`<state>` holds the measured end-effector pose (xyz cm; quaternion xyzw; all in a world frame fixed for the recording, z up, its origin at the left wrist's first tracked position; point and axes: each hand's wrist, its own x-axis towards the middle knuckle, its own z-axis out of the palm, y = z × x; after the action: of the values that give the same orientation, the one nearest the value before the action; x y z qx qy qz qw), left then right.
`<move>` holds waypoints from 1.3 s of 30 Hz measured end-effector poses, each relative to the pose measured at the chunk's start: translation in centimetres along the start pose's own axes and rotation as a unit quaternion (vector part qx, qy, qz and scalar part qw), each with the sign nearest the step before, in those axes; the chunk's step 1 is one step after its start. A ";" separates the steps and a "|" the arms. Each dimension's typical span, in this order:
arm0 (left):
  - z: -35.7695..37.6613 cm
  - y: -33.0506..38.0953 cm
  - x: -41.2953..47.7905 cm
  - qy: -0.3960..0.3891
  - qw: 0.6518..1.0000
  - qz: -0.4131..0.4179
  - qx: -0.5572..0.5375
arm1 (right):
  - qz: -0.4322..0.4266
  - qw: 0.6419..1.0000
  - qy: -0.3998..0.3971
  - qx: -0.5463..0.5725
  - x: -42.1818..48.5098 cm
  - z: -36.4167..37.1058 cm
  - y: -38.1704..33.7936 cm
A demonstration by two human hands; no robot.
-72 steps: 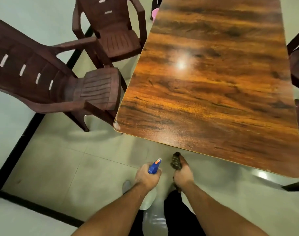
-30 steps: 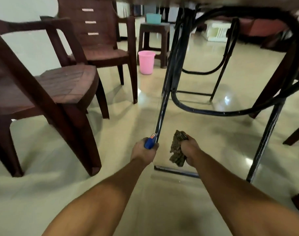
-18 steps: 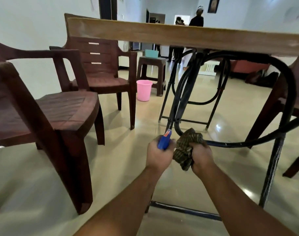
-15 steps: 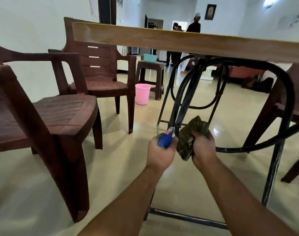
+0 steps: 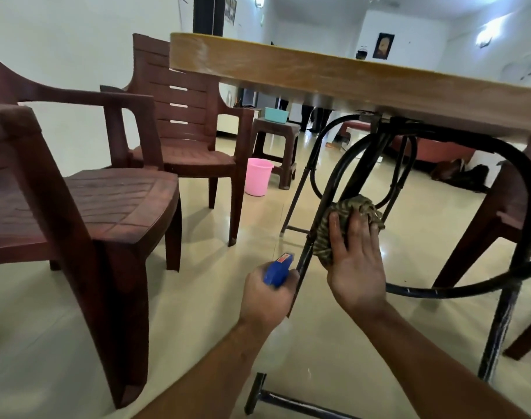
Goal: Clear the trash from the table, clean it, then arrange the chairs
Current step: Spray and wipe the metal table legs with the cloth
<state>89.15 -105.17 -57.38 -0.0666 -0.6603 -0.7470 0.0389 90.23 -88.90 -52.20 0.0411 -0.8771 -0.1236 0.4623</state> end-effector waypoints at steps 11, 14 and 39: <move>1.7 0.1 0.3 0.014 0.999 -0.024 -0.018 | -0.131 0.958 -0.097 -0.237 4.7 -2.8 0.9; 1.6 0.1 0.8 0.013 1.000 -0.020 -0.018 | -0.151 0.891 -0.304 -0.303 4.2 -2.0 -1.4; -3.7 1.1 -1.1 -0.012 1.000 -0.024 -0.006 | -0.150 0.911 -0.384 -0.021 3.5 2.1 -2.8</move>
<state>90.18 -109.03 -56.87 -0.0595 -0.6578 -0.7507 0.0125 86.42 -91.88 -51.28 0.1119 -0.9677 -0.2157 0.0664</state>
